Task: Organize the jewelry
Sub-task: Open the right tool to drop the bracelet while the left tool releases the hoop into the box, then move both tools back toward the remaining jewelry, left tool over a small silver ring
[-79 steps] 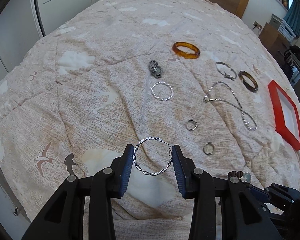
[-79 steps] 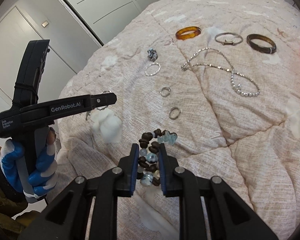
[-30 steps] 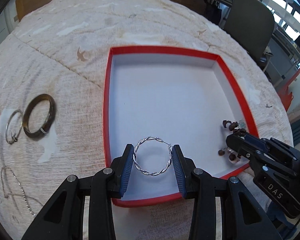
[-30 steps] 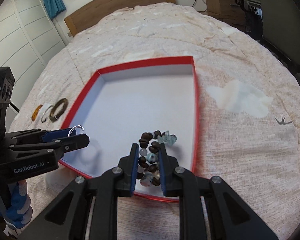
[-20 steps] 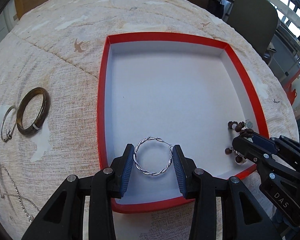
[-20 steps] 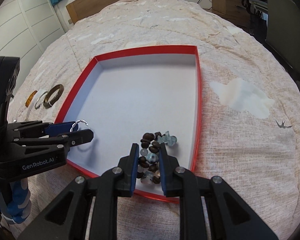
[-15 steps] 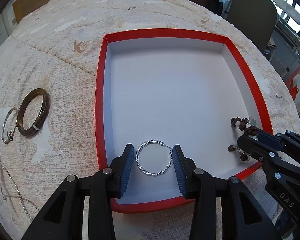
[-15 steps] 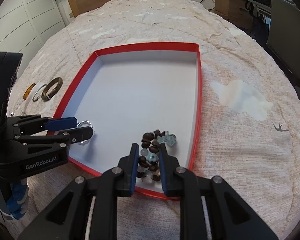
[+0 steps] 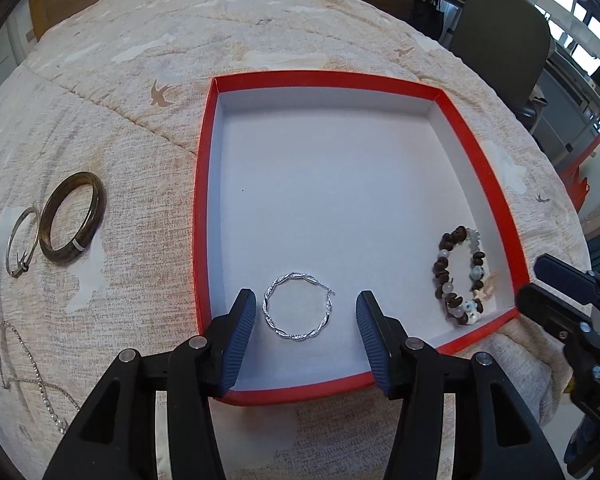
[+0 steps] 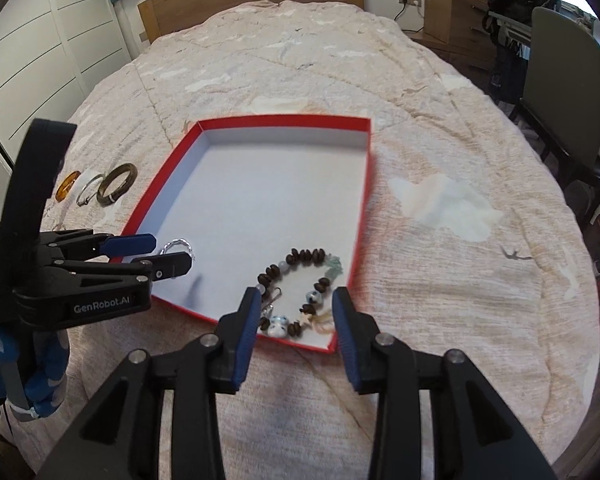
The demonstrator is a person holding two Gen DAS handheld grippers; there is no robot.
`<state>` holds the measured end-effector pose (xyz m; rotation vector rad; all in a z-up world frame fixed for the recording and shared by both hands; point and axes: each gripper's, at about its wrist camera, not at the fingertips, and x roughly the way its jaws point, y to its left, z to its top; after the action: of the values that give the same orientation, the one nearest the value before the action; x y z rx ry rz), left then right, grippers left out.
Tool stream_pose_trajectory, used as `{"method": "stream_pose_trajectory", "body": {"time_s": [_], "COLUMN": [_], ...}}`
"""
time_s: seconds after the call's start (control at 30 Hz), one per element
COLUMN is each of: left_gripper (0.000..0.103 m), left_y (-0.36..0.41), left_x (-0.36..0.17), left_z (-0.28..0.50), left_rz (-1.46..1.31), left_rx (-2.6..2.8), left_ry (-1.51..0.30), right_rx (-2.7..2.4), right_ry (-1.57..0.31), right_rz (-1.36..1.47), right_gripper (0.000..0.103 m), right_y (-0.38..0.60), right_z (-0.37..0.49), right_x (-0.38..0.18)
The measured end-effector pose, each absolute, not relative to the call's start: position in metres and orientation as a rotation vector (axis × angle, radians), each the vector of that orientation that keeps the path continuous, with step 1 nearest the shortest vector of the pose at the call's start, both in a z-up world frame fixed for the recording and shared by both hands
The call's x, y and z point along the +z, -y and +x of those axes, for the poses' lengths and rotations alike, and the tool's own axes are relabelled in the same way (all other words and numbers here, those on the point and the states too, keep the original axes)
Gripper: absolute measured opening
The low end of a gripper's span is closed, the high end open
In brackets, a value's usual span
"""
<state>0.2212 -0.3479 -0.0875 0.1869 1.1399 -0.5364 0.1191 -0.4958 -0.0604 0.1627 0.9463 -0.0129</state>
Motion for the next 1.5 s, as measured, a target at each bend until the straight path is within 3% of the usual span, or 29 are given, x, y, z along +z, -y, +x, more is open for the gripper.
{"method": "stream_pose_trajectory", "body": {"time_s": [0.5, 0.7, 1.1, 1.5], "left_gripper": [0.055, 0.061, 0.062, 0.061], "left_y": [0.293, 0.229, 0.05, -0.025], "left_x": [-0.014, 0.016, 0.059, 0.044], "left_z": [0.17, 0.143, 0.094, 0.055], "left_rz": [0.16, 0.156, 0.061, -0.009], "left_rx": [-0.539, -0.443, -0.176, -0.111], "left_ry": [-1.025, -0.975, -0.875, -0.871], "right_rx": [-0.026, 0.035, 0.184, 0.315], "right_ry": [-0.846, -0.794, -0.718, -0.706], "right_rz": [0.201, 0.198, 0.151, 0.072], "right_gripper": [0.036, 0.036, 0.036, 0.036], "right_y": [0.492, 0.459, 0.371, 0.29], "right_z": [0.051, 0.037, 0.01, 0.004], "right_x": [-0.007, 0.014, 0.048, 0.06]}}
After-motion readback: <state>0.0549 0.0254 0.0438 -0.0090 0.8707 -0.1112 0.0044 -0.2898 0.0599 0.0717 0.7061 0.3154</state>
